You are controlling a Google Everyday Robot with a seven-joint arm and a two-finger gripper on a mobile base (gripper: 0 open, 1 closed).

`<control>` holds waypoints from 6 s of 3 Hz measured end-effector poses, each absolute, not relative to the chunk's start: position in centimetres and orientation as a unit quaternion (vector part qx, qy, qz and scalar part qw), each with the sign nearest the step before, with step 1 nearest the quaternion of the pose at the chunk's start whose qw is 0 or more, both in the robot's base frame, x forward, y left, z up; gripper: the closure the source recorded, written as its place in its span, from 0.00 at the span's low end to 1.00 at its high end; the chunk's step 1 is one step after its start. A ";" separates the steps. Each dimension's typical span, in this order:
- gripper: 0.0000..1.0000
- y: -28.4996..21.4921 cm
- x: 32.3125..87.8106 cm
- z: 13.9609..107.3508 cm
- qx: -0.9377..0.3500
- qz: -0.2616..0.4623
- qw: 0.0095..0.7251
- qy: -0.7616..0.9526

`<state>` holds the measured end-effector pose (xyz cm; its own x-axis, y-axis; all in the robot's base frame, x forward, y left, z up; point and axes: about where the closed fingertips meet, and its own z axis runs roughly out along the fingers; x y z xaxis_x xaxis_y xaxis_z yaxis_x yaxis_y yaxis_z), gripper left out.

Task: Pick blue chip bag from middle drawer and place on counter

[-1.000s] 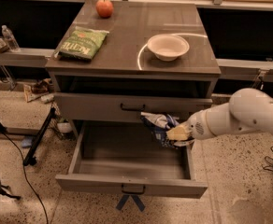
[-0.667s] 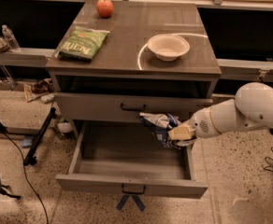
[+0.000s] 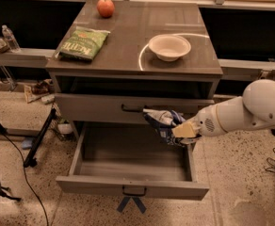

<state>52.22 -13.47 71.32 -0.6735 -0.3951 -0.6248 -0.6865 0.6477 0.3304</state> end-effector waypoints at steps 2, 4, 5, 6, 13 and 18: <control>1.00 -13.4 50.8 83.6 -0.346 0.234 0.328 0.847; 1.00 -12.5 53.0 85.5 -0.365 0.212 0.370 0.828; 1.00 -11.8 55.0 86.9 -0.379 0.204 0.400 0.809; 1.00 -10.5 57.8 87.9 -0.393 0.205 0.431 0.786; 1.00 3.2 85.8 95.3 -0.404 0.150 0.531 0.729; 0.00 -2.2 93.7 89.0 -0.304 0.061 0.482 0.819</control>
Offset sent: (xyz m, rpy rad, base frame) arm -0.0241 -0.0006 0.1947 -0.0777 -0.2826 0.0238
